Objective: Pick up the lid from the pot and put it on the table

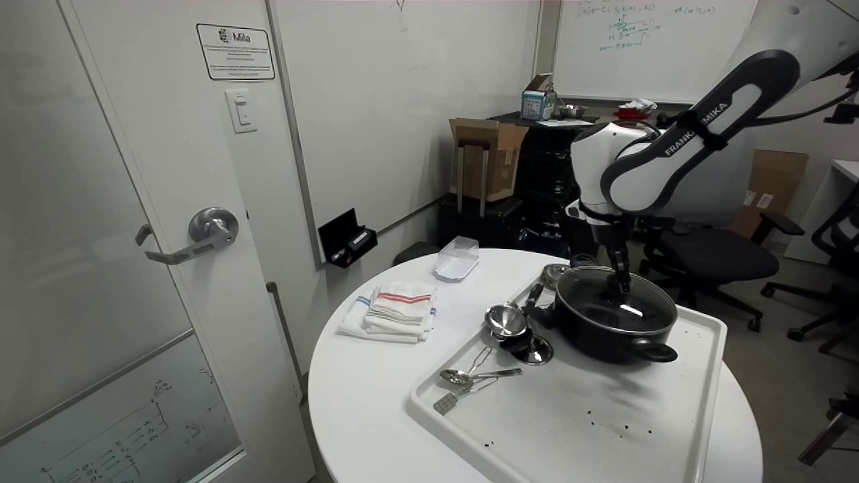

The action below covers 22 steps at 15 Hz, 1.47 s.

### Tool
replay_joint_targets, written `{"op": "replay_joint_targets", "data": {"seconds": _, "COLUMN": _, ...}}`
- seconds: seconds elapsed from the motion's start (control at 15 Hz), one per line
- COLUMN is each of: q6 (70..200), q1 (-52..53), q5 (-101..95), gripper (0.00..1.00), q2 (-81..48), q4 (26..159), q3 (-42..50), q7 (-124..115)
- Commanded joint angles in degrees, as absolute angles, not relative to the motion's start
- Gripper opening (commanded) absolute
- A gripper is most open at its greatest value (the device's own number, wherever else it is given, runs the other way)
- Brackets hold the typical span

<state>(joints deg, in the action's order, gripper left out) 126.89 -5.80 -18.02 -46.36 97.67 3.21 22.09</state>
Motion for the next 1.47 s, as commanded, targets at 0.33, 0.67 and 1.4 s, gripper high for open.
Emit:
{"op": "replay_joint_targets", "data": {"seconds": 0.33, "q6": 131.10, "q1": -5.50, "q5": -19.17, "gripper": 0.25, "q2": -41.05, "q4": 104.26, "q3": 4.05, "q7": 20.15}}
{"op": "replay_joint_targets", "data": {"seconds": 0.67, "q6": 132.72, "q1": -4.93, "q5": -19.33, "gripper": 0.25, "q2": -36.88, "q4": 108.52, "q3": 4.40, "q7": 18.83}}
{"op": "replay_joint_targets", "data": {"seconds": 1.4, "q6": 131.30, "q1": 1.30, "q5": -23.78, "gripper": 0.25, "q2": -31.48, "q4": 111.23, "q3": 4.31, "q7": 12.65}}
